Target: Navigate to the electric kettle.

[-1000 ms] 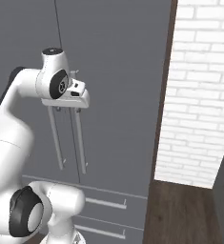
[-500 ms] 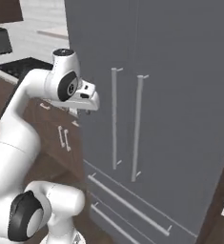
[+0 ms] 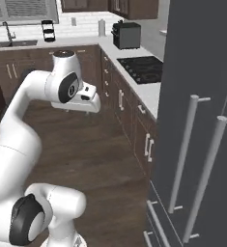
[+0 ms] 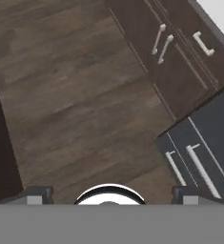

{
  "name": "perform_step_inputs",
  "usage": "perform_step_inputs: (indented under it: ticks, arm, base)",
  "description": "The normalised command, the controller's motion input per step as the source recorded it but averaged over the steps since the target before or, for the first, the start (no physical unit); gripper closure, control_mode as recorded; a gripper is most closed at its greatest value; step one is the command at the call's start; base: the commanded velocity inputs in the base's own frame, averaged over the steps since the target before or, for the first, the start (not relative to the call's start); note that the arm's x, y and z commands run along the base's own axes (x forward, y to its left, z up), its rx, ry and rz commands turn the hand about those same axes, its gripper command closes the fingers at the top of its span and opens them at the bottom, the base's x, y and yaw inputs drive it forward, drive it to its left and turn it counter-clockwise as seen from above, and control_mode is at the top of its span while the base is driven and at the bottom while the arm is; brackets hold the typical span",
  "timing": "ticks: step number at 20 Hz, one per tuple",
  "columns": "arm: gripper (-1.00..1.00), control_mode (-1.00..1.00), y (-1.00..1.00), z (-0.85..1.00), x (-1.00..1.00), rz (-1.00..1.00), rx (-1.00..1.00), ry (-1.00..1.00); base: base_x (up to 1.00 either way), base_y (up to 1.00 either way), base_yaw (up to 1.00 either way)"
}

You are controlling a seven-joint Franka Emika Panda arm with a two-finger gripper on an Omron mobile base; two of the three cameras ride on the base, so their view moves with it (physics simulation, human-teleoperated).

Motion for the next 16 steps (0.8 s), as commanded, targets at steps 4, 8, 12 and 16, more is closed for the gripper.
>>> perform_step_inputs:
  ticks: [4, 8, 12, 16]
  arm:
    - [-1.0, 1.0, 0.0, 0.0, 0.0, 0.0, 0.0, 0.0]
    - [-1.0, 1.0, 0.0, 0.0, 0.0, 0.0, 0.0, 0.0]
    - [-1.0, 1.0, 0.0, 0.0, 0.0, 0.0, 0.0, 0.0]
    - [-1.0, 1.0, 0.0, 0.0, 0.0, 0.0, 0.0, 0.0]
  base:
    - [-0.03, 0.01, 0.73]
    - [0.1, 0.0, 0.68]
    - [0.31, 0.0, 0.53]
    - [0.32, 0.0, 0.52]
